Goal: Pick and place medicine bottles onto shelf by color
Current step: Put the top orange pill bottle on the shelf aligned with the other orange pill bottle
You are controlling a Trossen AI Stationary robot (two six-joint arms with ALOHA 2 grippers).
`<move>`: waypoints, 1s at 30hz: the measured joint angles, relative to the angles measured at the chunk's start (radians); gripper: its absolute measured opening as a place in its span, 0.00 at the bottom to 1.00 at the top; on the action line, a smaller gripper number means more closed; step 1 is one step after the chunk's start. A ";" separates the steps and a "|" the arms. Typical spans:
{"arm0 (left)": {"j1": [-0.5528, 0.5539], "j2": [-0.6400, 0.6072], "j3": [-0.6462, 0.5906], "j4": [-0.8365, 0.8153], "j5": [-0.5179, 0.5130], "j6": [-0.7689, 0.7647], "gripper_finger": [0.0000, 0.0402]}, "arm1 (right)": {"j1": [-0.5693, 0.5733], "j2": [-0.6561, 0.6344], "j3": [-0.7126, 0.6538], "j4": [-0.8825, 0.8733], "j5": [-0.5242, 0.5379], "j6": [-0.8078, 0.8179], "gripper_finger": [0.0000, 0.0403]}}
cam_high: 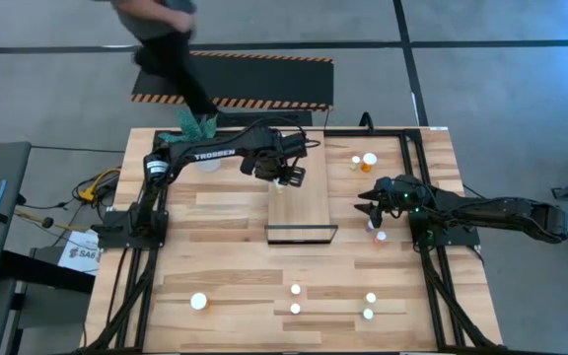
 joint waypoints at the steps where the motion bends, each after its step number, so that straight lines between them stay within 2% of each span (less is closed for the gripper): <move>1: -0.005 0.000 0.020 -0.027 -0.020 0.012 0.37 | 0.000 0.000 0.000 0.000 0.000 0.000 0.61; 7: -0.013 -0.057 0.052 -0.143 -0.109 0.041 0.34 | 0.000 0.000 0.000 0.000 0.000 0.000 0.61; 12: -0.028 -0.201 -0.072 -0.163 -0.212 -0.004 0.30 | 0.000 0.000 0.000 0.001 0.000 0.000 0.61; 15: -0.039 -0.342 -0.231 -0.110 -0.265 -0.051 0.27 | 0.000 0.000 0.000 0.000 0.000 0.000 0.61; 21: -0.064 -0.706 -0.667 0.137 -0.374 -0.102 0.23 | 0.000 0.000 0.000 0.000 0.000 0.000 0.61; 25: -0.088 -0.946 -0.931 0.334 -0.465 -0.025 0.23 | 0.000 0.000 0.000 0.000 0.000 0.000 0.61; 30: -0.120 -1.206 -1.204 0.565 -0.554 0.120 0.23 | 0.000 0.000 0.000 0.000 0.000 0.000 0.61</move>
